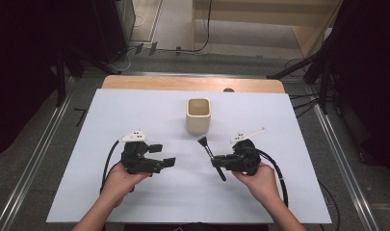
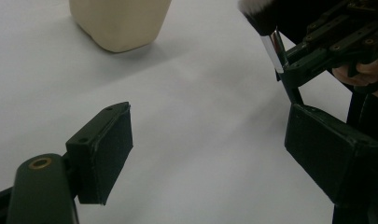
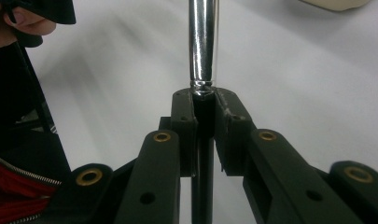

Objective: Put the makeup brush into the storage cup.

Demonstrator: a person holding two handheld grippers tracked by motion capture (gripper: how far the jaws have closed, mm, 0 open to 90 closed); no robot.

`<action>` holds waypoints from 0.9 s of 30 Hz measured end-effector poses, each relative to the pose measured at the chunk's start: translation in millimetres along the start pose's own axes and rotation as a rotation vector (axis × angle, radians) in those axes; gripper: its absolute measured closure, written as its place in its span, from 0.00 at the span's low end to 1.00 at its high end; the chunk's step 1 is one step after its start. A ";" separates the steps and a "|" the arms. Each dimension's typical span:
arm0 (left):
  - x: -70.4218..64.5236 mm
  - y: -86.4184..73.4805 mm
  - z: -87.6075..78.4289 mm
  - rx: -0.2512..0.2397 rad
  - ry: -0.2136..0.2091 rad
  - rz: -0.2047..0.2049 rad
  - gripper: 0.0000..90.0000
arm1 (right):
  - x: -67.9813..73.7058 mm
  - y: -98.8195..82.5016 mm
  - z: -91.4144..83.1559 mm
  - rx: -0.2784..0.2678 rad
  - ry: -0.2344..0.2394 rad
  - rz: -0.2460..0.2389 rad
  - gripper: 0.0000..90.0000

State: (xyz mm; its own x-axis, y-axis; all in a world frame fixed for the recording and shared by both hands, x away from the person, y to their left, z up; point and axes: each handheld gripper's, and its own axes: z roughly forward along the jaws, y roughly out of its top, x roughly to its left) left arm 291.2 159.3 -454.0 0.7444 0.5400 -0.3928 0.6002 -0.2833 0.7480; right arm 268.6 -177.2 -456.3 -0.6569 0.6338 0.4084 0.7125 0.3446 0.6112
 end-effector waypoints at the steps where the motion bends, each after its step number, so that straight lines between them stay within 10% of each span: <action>1: -0.6 0.3 0.1 -0.001 0.002 0.000 0.18 | 0.6 -0.1 0.8 -0.002 -0.003 0.003 0.90; 27: -19.4 2.6 15.9 -0.053 -0.033 -0.030 0.24 | 17.2 0.1 21.0 -0.082 -0.010 0.041 0.90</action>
State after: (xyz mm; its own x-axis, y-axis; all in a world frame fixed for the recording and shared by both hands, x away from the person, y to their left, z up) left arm 283.0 135.4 -452.9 0.7362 0.5206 -0.4324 0.6068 -0.2247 0.7625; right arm 262.5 -151.8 -463.5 -0.6244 0.6537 0.4276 0.7160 0.2601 0.6479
